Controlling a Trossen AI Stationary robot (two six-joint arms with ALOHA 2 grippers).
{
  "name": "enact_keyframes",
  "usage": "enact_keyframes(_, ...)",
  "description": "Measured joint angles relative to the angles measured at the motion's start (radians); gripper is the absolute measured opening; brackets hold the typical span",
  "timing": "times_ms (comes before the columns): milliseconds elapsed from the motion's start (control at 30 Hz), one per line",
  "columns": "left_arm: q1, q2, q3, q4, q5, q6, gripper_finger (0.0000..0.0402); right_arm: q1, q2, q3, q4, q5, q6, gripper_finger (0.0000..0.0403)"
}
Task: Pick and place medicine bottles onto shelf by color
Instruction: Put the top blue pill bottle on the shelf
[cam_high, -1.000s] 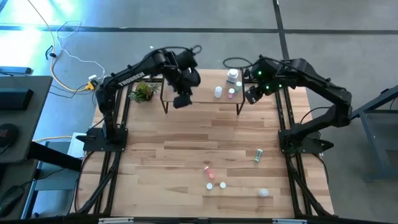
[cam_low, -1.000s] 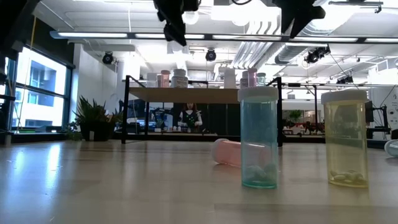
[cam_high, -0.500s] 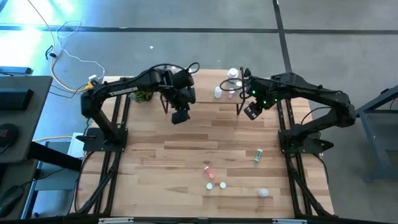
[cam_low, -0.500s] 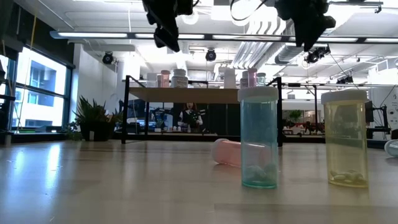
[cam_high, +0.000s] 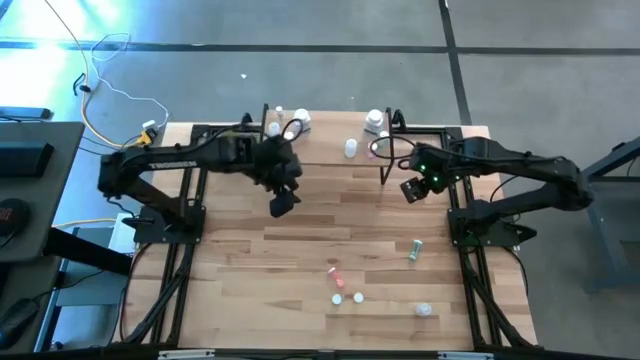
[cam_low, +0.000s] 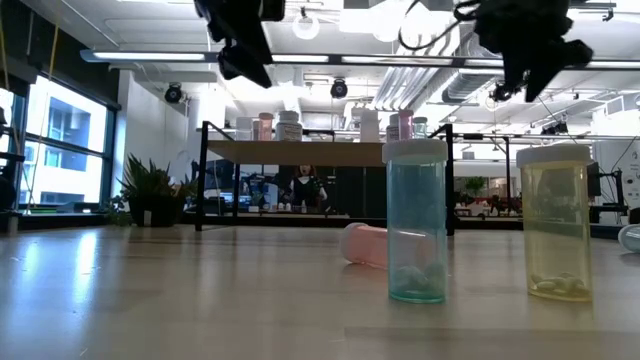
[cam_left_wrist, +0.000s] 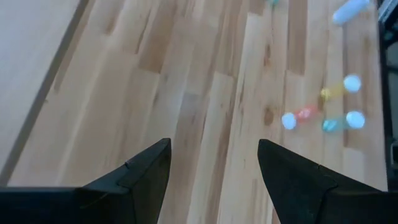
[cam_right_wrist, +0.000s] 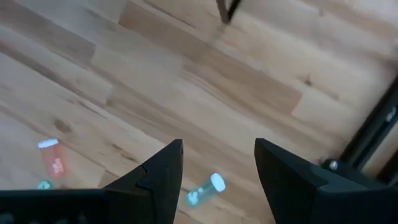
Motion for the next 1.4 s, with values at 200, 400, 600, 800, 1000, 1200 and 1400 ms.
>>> enact_keyframes(200, -0.079, -0.069, -0.110, 0.118, -0.069, -0.100, 0.0229, 0.060, -0.046, -0.084, 0.020, 0.000, 0.152, 0.0190)
enact_keyframes(400, -0.178, -0.108, -0.201, 0.194, -0.185, -0.192, 0.0229, 0.137, -0.055, -0.180, 0.067, 0.000, 0.250, 0.0190)
enact_keyframes(600, -0.279, -0.112, -0.249, 0.235, -0.280, -0.272, 0.0229, 0.214, -0.055, -0.294, 0.138, -0.040, 0.349, 0.0190)
enact_keyframes(800, -0.377, -0.112, -0.271, 0.243, -0.382, -0.359, 0.0229, 0.288, -0.055, -0.395, 0.226, -0.071, 0.423, 0.0190)
enact_keyframes(1000, -0.448, -0.112, -0.274, 0.236, -0.436, -0.439, 0.0229, 0.347, -0.054, -0.469, 0.285, -0.087, 0.530, 0.0190)
enact_keyframes(1200, -0.499, -0.112, -0.274, 0.236, -0.491, -0.470, 0.0229, 0.399, -0.053, -0.506, 0.343, -0.087, 0.659, 0.0190)
enact_keyframes(1400, -0.518, -0.112, -0.274, 0.234, -0.519, -0.470, 0.0229, 0.449, -0.053, -0.530, 0.406, -0.065, 0.757, 0.0190)
